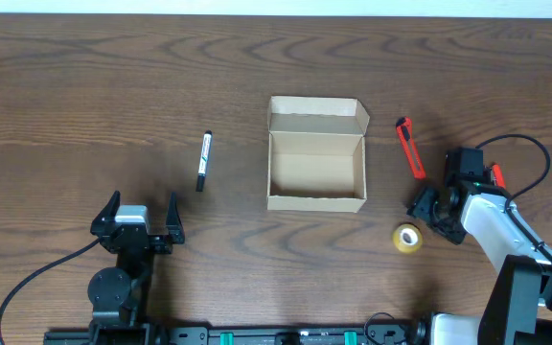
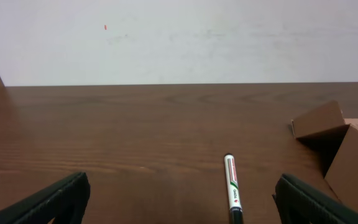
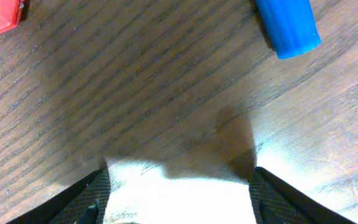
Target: Pack container
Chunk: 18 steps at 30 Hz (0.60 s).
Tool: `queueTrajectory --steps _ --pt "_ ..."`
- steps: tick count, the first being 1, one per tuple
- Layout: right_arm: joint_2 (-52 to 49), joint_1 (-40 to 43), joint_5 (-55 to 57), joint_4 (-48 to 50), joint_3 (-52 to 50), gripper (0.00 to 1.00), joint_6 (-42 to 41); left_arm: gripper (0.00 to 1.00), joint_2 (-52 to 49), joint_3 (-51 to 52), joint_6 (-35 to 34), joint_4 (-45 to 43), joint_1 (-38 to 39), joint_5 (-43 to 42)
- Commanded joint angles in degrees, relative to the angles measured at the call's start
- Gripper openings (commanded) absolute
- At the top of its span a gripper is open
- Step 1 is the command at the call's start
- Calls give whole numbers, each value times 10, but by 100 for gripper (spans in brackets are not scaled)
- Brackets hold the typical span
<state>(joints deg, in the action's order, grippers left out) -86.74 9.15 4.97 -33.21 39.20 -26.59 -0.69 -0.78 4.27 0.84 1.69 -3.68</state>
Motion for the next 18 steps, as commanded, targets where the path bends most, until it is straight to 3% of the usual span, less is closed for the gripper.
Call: queueTrajectory --steps 1,10,18 --pt "-2 5 8 -2 -2 74 5 95 4 5 -7 32 -2 -4" --pt "42 3 -35 -6 -2 77 53 95 4 5 -7 32 -2 -4" --pt "196 -15 -53 -116 -3 80 54 95 4 5 -6 32 -2 -3"
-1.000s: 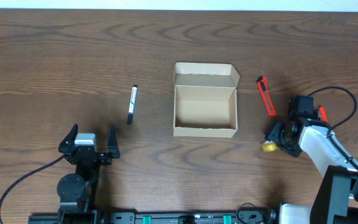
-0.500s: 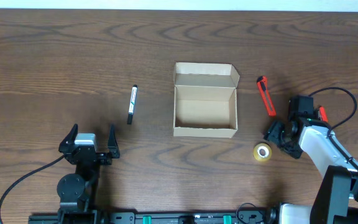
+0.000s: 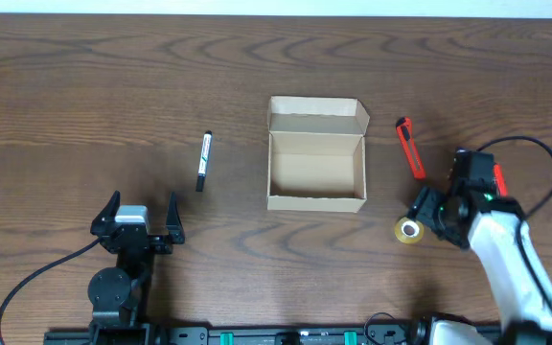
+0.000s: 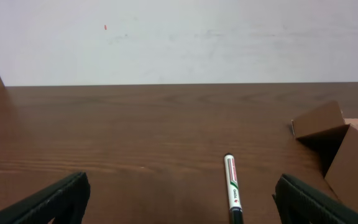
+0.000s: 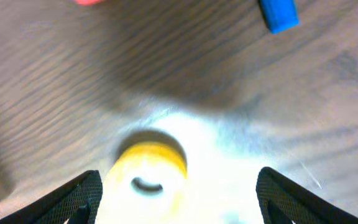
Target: Pack container
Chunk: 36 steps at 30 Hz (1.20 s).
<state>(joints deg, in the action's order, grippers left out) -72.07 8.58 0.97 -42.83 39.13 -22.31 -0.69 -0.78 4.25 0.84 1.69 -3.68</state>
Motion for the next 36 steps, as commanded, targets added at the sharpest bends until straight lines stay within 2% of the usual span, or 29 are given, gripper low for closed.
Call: queueTrajectory --steps 1,5,9,17,29,36 --pt "73 -12 -13 -37 -2 81 9 95 4 5 -6 32 -2 -2" --pt "137 -14 -8 -69 -7 83 -9 95 4 5 -6 32 -2 -2" --pt "149 -14 6 -67 -19 82 -18 95 4 5 -6 32 -2 -2" --pt "96 -14 16 -7 -63 82 -54 95 4 5 -6 32 -2 -2" --pt "-12 -14 40 79 -65 82 -64 95 4 5 -6 32 -2 -2" --pt "-33 -14 42 92 -65 81 -64 95 4 5 -6 32 -2 -2"
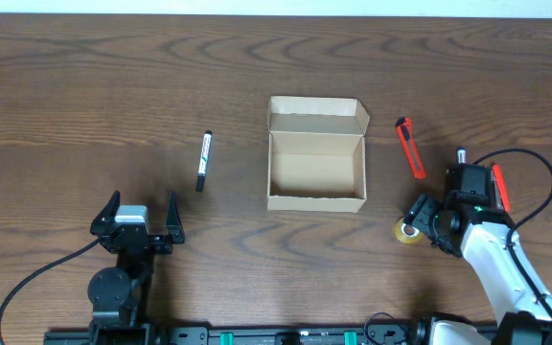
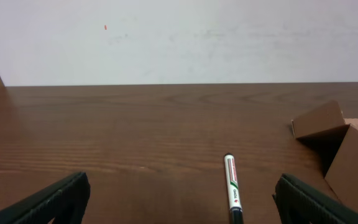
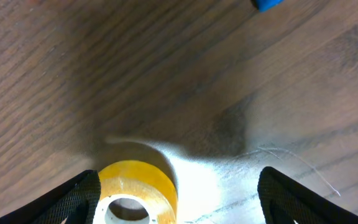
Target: Pack container
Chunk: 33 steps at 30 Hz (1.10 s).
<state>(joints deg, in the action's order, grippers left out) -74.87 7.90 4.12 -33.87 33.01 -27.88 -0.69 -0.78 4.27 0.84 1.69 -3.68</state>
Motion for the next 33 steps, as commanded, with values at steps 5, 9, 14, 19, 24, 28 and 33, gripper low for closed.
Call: queueTrajectory --steps 5,9,14,19,24,28,33 --pt "-10 -7 17 9 -4 75 -8 95 4 5 -6 32 -2 -2" --pt "-28 -7 17 11 -4 71 -9 95 4 5 -6 32 -2 -2" --pt "-57 -8 17 17 -4 71 -14 95 4 5 -6 32 -2 -2" --pt "-64 -8 17 17 -4 73 -19 95 4 5 -6 32 -2 -2" --pt "-64 -8 16 17 -4 74 -19 95 4 5 -6 32 -2 -2" --pt "-64 -8 16 19 -3 74 -19 95 4 5 -6 32 -2 -2" --pt "-64 -8 5 19 -3 75 -12 95 4 5 -6 32 -2 -2"
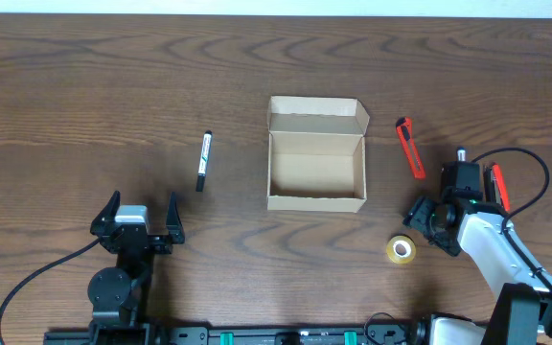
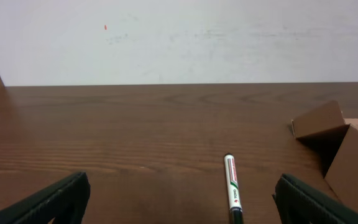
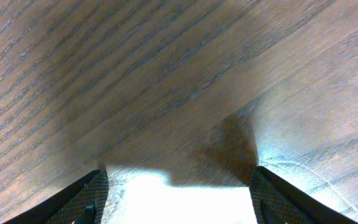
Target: Pack container
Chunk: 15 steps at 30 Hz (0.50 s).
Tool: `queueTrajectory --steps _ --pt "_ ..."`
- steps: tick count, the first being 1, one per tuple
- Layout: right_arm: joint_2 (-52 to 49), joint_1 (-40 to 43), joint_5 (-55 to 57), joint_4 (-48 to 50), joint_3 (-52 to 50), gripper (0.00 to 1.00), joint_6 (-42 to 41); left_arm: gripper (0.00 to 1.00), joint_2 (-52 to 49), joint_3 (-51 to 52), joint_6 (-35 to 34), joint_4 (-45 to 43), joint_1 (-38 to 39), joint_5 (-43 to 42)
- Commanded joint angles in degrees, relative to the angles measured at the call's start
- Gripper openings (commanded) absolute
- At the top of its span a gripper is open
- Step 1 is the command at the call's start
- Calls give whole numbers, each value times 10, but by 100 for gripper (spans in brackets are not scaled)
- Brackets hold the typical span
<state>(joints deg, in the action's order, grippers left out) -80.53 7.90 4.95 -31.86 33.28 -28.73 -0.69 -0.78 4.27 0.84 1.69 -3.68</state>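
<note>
An open cardboard box stands empty in the middle of the table. A black marker lies to its left and shows ahead of my left gripper, which is open and holds nothing. A red cutter lies to the right of the box. A yellow tape roll lies flat near the front right. My right gripper sits just behind and to the right of the roll, apart from it. It is open over bare wood, with the roll outside its wrist view.
A second red object lies beside the right arm's cable. One box flap stands up at the right of the left wrist view. The left gripper rests near the table's front left.
The tape roll now lies a little nearer the front edge and has left the right wrist view. My right gripper has drawn back slightly and is still open. The left arm has not moved.
My right gripper stood open to the right of the tape roll, over bare wood with a blue object ahead. Then it was closer, with the roll between its fingers in view, then right over it. Now the roll lies shifted forward, free of the gripper.
</note>
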Motion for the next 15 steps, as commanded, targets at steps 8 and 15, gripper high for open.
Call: queueTrajectory --steps 8,15 --pt "26 -10 -22 -23 11 78 30 95 4 5 -4 32 -2 7" --pt "165 -55 -65 -92 37 80 85 95 4 5 -4 36 -2 37"
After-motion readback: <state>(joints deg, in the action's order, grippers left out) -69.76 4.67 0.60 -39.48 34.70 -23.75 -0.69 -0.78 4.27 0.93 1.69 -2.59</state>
